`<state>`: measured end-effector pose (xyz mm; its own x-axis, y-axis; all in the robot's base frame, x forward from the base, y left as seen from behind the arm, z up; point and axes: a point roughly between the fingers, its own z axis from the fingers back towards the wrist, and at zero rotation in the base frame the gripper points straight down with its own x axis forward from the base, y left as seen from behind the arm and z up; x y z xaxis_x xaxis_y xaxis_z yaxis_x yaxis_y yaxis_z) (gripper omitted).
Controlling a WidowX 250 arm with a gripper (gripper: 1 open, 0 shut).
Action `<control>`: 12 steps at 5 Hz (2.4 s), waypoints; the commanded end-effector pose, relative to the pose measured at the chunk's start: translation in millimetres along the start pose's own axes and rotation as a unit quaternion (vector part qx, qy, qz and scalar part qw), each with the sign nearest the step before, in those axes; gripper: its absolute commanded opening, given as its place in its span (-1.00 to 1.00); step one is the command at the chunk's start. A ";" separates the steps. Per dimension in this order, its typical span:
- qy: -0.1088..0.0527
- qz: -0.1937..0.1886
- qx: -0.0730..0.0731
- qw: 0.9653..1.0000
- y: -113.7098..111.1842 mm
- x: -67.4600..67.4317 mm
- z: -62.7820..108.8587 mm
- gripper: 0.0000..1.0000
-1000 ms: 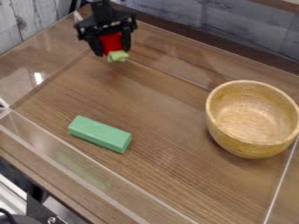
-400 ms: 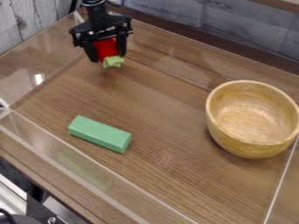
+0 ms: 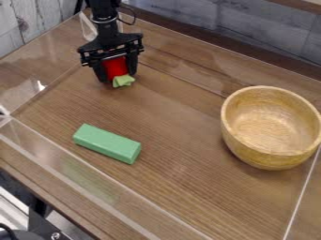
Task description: Move the red fruit to the left
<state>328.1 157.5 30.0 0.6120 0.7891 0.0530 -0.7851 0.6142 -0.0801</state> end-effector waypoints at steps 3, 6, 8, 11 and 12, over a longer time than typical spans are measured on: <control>-0.025 0.030 0.005 0.999 17.2 17.3 17.2 1.00; -0.023 0.088 0.017 0.996 54.7 11.1 35.3 1.00; -0.013 0.050 0.021 0.998 44.2 -9.0 44.2 1.00; 0.007 -0.020 0.011 1.000 -0.5 -26.7 64.7 1.00; 0.016 -0.071 0.002 0.997 -13.3 -37.9 70.6 1.00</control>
<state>301.2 120.0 73.0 0.7032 0.7096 -0.0448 -0.7110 0.7021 -0.0388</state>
